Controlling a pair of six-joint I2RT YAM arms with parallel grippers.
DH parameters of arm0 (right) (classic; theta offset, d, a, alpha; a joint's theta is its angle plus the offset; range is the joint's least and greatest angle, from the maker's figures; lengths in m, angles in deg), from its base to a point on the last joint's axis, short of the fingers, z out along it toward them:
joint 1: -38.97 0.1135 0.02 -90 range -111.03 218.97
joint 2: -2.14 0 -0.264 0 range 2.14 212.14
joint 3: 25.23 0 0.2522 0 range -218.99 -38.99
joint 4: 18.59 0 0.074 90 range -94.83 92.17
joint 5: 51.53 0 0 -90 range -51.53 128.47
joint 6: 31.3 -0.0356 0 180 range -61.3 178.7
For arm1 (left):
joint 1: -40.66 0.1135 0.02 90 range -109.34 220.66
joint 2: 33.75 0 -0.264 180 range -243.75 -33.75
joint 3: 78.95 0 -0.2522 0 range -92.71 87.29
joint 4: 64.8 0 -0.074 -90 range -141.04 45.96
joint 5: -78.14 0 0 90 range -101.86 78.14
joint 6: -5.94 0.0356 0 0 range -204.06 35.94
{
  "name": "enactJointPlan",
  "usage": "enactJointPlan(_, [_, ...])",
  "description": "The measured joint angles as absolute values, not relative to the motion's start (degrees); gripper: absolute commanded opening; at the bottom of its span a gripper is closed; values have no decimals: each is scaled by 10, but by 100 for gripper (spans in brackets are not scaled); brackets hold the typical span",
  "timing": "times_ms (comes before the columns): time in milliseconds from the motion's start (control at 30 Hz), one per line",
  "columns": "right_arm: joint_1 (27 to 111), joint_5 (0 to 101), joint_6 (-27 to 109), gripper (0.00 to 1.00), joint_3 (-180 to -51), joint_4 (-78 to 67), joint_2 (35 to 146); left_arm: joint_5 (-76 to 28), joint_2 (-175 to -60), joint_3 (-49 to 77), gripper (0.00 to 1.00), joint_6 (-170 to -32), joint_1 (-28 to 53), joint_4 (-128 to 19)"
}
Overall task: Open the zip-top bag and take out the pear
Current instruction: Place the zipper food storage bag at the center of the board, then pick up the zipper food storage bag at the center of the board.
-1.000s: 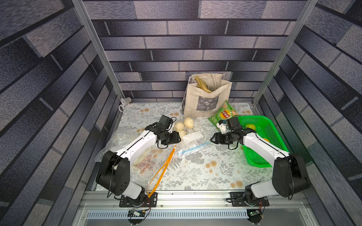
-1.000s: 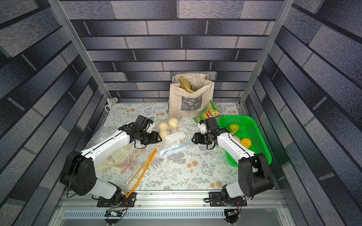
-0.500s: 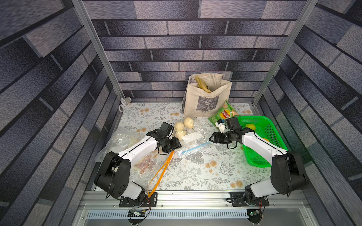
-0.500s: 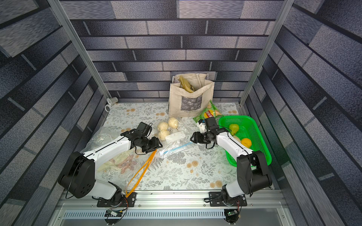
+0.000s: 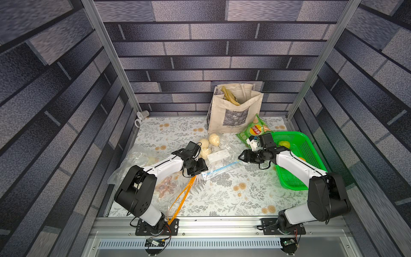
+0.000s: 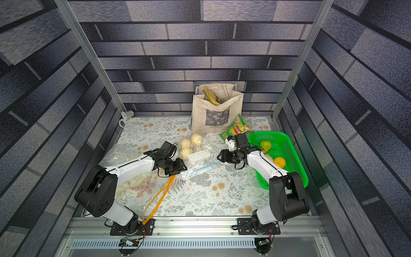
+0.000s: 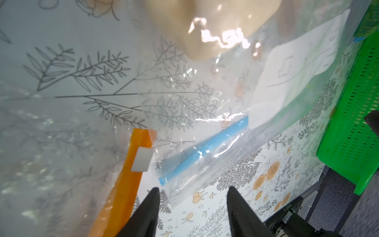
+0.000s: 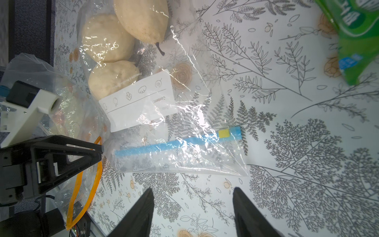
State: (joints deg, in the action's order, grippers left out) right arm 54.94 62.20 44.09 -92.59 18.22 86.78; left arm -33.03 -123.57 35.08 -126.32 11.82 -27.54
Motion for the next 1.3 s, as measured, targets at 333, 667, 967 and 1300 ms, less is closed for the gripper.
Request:
enactJointPlan(333, [549, 625, 439, 64, -928, 180, 868, -310, -1217, 365, 67, -1261, 118, -250])
enactJointPlan(667, [549, 627, 437, 62, -931, 178, 868, -324, -1252, 368, 67, -1261, 118, -302])
enactJointPlan(967, [526, 674, 424, 61, -931, 146, 876, -339, -1266, 351, 28, -1234, 118, -343])
enactJointPlan(1300, [507, 715, 411, 61, -930, 107, 881, -362, -1220, 303, 8, -1195, 124, -370])
